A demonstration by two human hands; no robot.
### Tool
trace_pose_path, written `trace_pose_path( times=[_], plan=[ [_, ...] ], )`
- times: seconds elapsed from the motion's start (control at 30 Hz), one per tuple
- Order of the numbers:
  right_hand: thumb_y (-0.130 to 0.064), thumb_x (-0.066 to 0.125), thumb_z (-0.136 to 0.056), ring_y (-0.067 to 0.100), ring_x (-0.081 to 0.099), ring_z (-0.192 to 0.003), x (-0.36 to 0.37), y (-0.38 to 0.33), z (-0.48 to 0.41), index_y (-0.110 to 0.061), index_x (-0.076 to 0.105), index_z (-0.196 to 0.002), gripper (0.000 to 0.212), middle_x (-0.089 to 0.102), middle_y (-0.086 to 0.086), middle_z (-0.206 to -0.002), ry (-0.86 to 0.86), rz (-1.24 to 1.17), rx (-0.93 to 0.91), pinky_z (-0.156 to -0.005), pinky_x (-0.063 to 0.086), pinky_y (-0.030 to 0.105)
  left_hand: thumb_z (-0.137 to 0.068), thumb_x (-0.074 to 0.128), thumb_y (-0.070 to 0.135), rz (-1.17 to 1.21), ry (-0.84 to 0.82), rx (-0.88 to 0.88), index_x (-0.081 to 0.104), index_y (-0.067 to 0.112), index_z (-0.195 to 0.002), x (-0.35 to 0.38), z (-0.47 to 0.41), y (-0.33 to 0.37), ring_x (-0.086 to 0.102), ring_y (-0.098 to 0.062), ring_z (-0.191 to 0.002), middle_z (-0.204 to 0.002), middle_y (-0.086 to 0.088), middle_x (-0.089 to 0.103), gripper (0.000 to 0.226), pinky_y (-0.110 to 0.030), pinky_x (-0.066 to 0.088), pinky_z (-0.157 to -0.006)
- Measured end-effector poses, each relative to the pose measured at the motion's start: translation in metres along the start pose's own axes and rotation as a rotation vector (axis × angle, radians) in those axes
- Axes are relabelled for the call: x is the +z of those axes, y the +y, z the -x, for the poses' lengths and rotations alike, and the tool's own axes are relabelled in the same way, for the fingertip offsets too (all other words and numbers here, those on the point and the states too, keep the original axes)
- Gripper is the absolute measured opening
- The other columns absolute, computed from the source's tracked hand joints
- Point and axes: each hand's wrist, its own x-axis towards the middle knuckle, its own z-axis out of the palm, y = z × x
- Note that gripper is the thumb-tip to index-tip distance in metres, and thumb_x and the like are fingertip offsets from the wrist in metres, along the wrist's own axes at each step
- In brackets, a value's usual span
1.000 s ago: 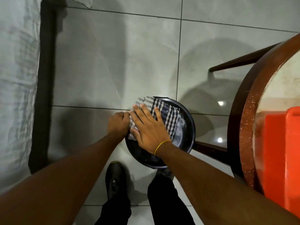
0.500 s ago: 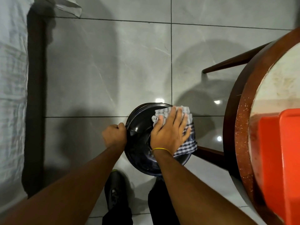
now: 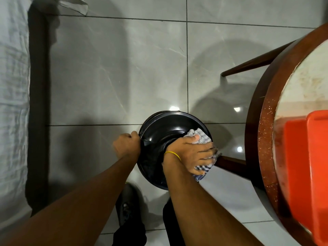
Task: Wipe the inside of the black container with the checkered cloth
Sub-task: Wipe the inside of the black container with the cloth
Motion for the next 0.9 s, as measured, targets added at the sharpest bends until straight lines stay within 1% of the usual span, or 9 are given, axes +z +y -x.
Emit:
trace_pose_path(
  times=[0.07,0.13,0.2,0.3,0.4,0.5,0.57,0.63,0.9],
  plan=[
    [-0.056,0.036,-0.113,0.035,0.009,-0.170,-0.010,0.001,-0.002,-0.019,0.013,-0.176,0.076,0.012,0.005,-0.184,-0.127,-0.026,0.042,-0.129,0.015,0.070,-0.099,0.052,0.021,-0.050,-0.004,0.061,0.061,-0.007,-0.073,-0.005,0.002,0.004,0.055,-0.034,-0.063,-0.065,-0.016,0.055,0.039,-0.043,0.048,-0.061],
    [-0.064,0.038,-0.109,0.038,0.012,-0.168,-0.027,0.011,-0.005,-0.018,0.009,-0.175,0.086,0.010,0.008,-0.184,-0.197,-0.004,-0.131,-0.126,0.024,0.072,-0.099,0.054,0.020,-0.078,0.027,0.221,0.067,0.000,-0.095,-0.009,0.007,0.008,0.064,-0.036,-0.079,-0.087,-0.015,0.067,0.024,-0.047,0.055,-0.072],
    [-0.065,0.038,-0.106,0.039,0.021,-0.166,-0.046,0.040,-0.013,-0.018,0.012,-0.175,0.088,0.013,0.010,-0.183,-0.150,0.069,-0.519,-0.122,0.034,0.071,-0.099,0.058,0.025,-0.102,0.064,0.489,0.066,0.008,-0.118,-0.012,0.013,0.010,0.066,-0.036,-0.103,-0.117,-0.013,0.070,0.027,-0.050,0.054,-0.086],
    [-0.060,0.044,-0.106,0.033,0.015,-0.170,-0.058,0.077,-0.033,-0.021,0.014,-0.176,0.086,0.007,0.005,-0.186,-0.136,0.247,-1.095,-0.125,0.029,0.066,-0.096,0.055,0.043,-0.289,0.017,0.887,0.060,0.016,-0.136,-0.011,0.015,0.017,0.055,-0.035,-0.132,-0.147,-0.011,0.059,0.049,-0.053,0.047,-0.100],
    [-0.065,0.045,-0.104,0.035,0.006,-0.172,-0.048,0.091,-0.059,-0.027,0.012,-0.177,0.088,0.000,0.003,-0.187,-0.200,0.427,-1.370,-0.125,0.025,0.075,-0.098,0.053,0.049,-0.434,-0.105,1.125,0.054,0.017,-0.150,-0.001,0.012,0.017,0.048,-0.038,-0.142,-0.164,-0.014,0.045,0.061,-0.059,0.049,-0.099],
    [-0.070,0.044,-0.102,0.036,0.002,-0.172,-0.033,0.090,-0.074,-0.030,0.010,-0.177,0.092,-0.002,0.001,-0.187,-0.215,0.460,-1.401,-0.125,0.022,0.078,-0.100,0.049,0.055,-0.401,-0.140,1.060,0.045,0.022,-0.158,0.006,0.008,0.011,0.061,-0.038,-0.123,-0.159,-0.016,0.044,0.067,-0.053,0.061,-0.082],
    [-0.070,0.044,-0.102,0.033,0.002,-0.172,-0.026,0.087,-0.077,-0.031,0.011,-0.177,0.091,0.000,-0.001,-0.187,-0.191,0.423,-1.440,-0.128,0.015,0.076,-0.099,0.049,0.061,-0.386,-0.082,0.961,0.041,0.025,-0.159,0.007,0.010,0.005,0.069,-0.037,-0.097,-0.142,-0.014,0.050,0.072,-0.046,0.063,-0.066],
    [-0.070,0.047,-0.102,0.031,0.002,-0.172,-0.020,0.076,-0.079,-0.033,0.014,-0.177,0.089,0.003,-0.004,-0.187,-0.200,0.394,-1.527,-0.130,0.010,0.074,-0.097,0.049,0.065,-0.364,-0.041,0.846,0.037,0.027,-0.160,0.003,0.014,-0.005,0.069,-0.038,-0.085,-0.132,-0.013,0.052,0.075,-0.043,0.060,-0.061],
    [-0.068,0.042,-0.106,0.033,0.005,-0.172,0.003,-0.031,-0.073,-0.035,0.021,-0.175,0.080,0.010,-0.003,-0.186,-0.336,0.421,-2.034,-0.127,0.016,0.077,-0.098,0.046,0.061,-0.067,0.222,0.287,0.034,0.028,-0.158,0.003,0.033,-0.036,0.069,-0.048,-0.089,-0.130,-0.016,0.051,0.070,-0.043,0.045,-0.068]
  ],
)
